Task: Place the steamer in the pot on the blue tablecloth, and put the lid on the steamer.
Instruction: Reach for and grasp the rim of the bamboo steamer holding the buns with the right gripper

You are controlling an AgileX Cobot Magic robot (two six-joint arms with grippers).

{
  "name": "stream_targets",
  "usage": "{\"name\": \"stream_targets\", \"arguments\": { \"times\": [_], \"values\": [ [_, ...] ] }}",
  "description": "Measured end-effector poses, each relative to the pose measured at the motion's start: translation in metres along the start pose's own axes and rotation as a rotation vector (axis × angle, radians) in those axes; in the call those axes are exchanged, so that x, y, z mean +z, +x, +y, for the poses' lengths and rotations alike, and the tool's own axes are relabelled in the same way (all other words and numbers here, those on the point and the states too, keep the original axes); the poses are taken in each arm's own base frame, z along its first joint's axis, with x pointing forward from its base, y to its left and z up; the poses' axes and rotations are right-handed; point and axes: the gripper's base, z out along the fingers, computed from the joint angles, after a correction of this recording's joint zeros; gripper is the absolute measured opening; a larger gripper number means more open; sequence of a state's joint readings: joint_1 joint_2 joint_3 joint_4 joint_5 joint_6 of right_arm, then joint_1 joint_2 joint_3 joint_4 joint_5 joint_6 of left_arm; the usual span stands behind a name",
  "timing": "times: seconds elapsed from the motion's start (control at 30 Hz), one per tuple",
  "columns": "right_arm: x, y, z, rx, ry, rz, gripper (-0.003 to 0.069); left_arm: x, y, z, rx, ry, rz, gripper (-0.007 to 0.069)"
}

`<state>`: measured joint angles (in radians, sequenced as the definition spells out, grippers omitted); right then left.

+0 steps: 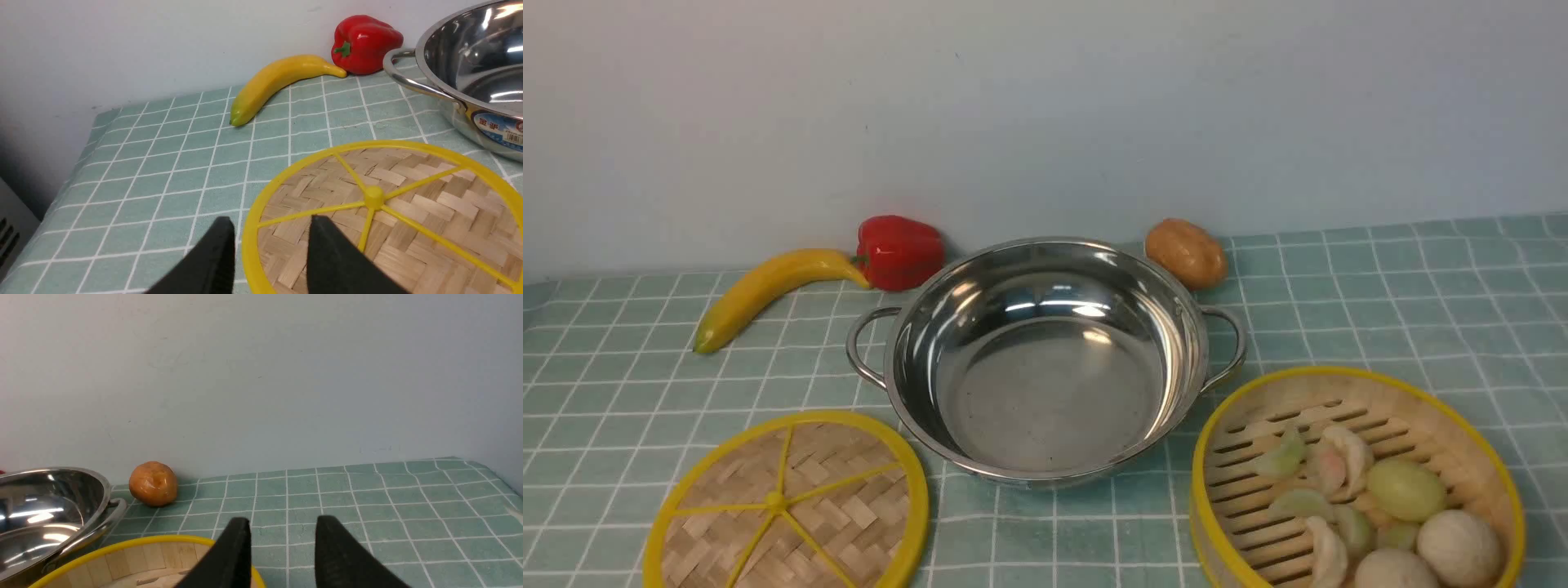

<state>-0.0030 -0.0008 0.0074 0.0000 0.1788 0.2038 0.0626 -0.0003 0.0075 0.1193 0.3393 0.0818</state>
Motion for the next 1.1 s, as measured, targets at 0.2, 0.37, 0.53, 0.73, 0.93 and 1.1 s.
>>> {"name": "stream_targets", "arguments": {
  "times": [0.2,0.37,0.53,0.73,0.93,1.1],
  "values": [
    [0.0,0.0,0.0,0.0,0.0,0.0,0.0244,0.0,0.0,0.0,0.0,0.0,0.0,0.0243],
    [0.0,0.0003,-0.0001,0.001,0.0,0.001,0.0244,0.0,-0.0001,-0.0004,0.002,0.007,-0.001,0.0243],
    [0.0,0.0003,-0.0001,0.001,0.0,0.001,0.0244,0.0,-0.0007,-0.0033,0.016,0.059,-0.012,0.0243],
    [0.0,0.0003,-0.0001,0.001,0.0,0.001,0.0244,-0.0003,-0.0013,-0.0068,0.033,0.123,-0.025,0.0243],
    [0.0,0.0003,-0.0001,0.001,0.0,0.001,0.0244,-0.0003,-0.0013,-0.0068,0.033,0.123,-0.025,0.0243],
    [0.0,0.0003,-0.0003,-0.025,0.002,0.001,0.0244,-0.0002,-0.0013,-0.0067,0.038,0.121,-0.026,0.0243]
  ]
}}
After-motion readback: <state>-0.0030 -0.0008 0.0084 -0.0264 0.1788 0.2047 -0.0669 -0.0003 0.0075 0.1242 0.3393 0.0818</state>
